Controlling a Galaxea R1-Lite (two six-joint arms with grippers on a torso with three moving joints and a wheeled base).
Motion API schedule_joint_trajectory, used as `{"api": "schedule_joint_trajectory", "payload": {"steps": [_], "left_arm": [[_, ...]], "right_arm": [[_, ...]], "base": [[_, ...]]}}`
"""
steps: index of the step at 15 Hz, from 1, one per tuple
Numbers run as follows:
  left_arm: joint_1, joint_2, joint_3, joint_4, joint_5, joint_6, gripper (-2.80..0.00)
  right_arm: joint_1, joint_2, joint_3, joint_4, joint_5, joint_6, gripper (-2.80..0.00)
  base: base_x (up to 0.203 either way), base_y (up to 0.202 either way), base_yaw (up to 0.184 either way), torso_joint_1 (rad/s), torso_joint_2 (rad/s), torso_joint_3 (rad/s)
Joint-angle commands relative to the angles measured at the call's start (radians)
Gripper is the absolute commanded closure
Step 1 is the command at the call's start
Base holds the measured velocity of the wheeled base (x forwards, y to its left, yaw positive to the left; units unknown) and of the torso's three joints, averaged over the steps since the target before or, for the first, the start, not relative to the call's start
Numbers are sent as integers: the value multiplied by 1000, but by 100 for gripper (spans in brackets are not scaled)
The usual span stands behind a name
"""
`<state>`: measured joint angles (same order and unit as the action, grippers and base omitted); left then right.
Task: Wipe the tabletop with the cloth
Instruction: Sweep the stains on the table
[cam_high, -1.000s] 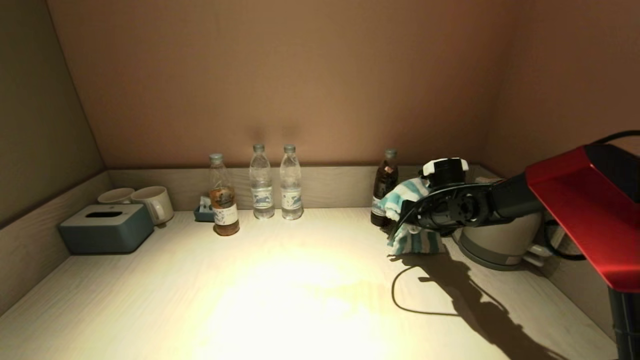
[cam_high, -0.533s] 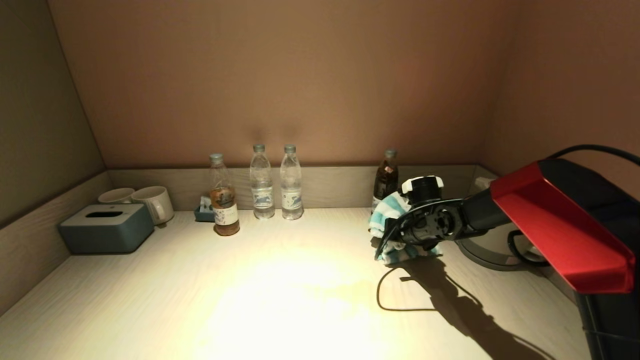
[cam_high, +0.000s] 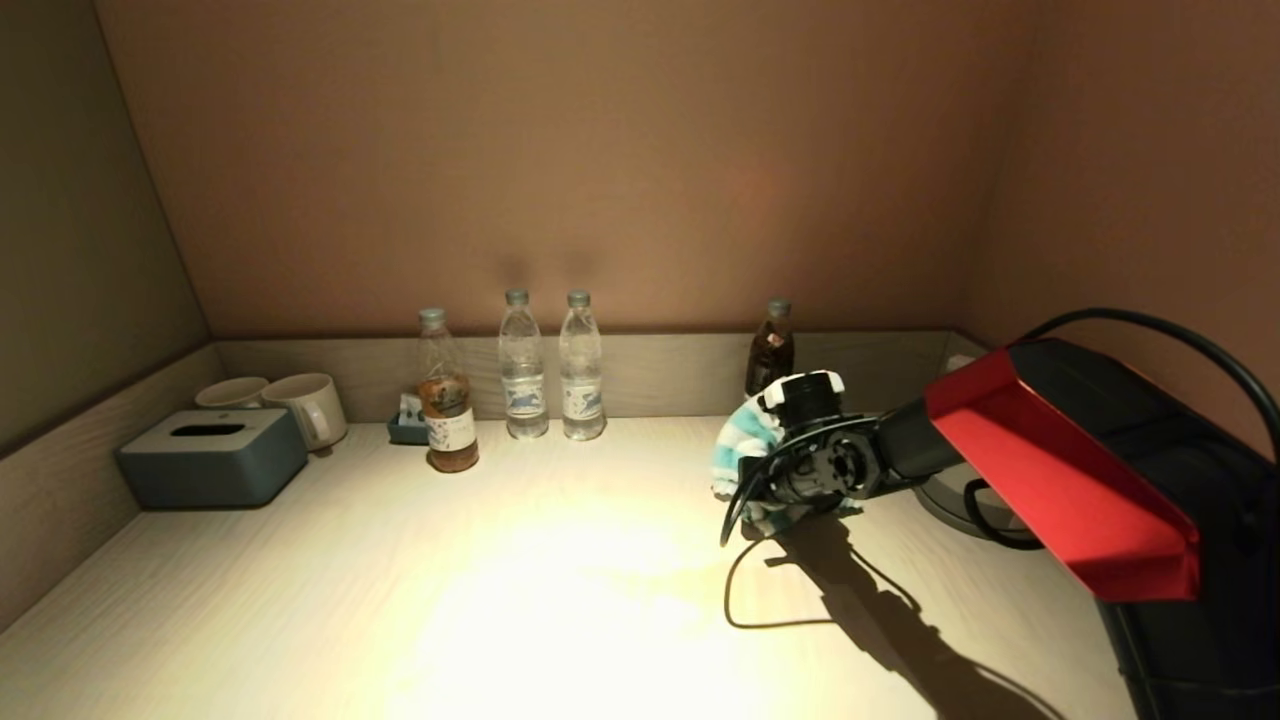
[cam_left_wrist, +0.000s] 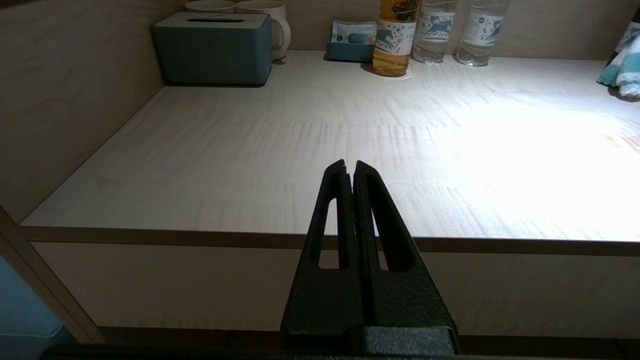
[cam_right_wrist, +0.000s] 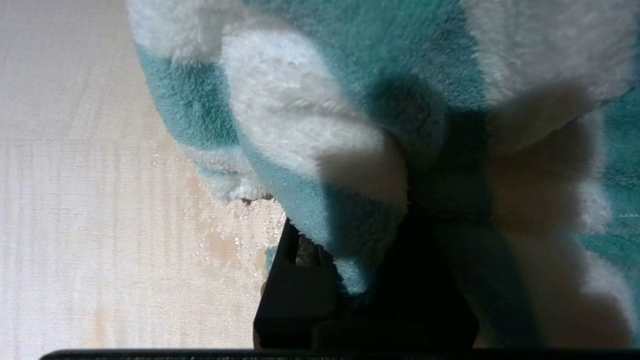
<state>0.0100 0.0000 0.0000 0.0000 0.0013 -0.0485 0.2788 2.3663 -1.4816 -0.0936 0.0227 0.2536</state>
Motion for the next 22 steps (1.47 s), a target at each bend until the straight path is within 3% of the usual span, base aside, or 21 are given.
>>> {"api": "schedule_joint_trajectory", "payload": {"steps": [1, 12, 15, 18, 22], "left_arm": [[1, 2, 0, 0, 0, -1, 0], [1, 2, 0, 0, 0, -1, 0], [1, 2, 0, 0, 0, -1, 0], [1, 2, 0, 0, 0, -1, 0], [1, 2, 0, 0, 0, -1, 0]], "right_arm": [[13, 33, -11, 6, -4, -11, 0], [193, 57, -45, -14, -6, -34, 0], [259, 32, -61, -23, -6, -34, 0], [274, 21, -60, -23, -6, -34, 0], [366, -80, -2, -20, -4, -34, 0]], "base": [[0, 0, 0, 0, 0, 0], [0, 0, 0, 0, 0, 0], [0, 0, 0, 0, 0, 0], [0, 0, 0, 0, 0, 0], [0, 0, 0, 0, 0, 0]]}}
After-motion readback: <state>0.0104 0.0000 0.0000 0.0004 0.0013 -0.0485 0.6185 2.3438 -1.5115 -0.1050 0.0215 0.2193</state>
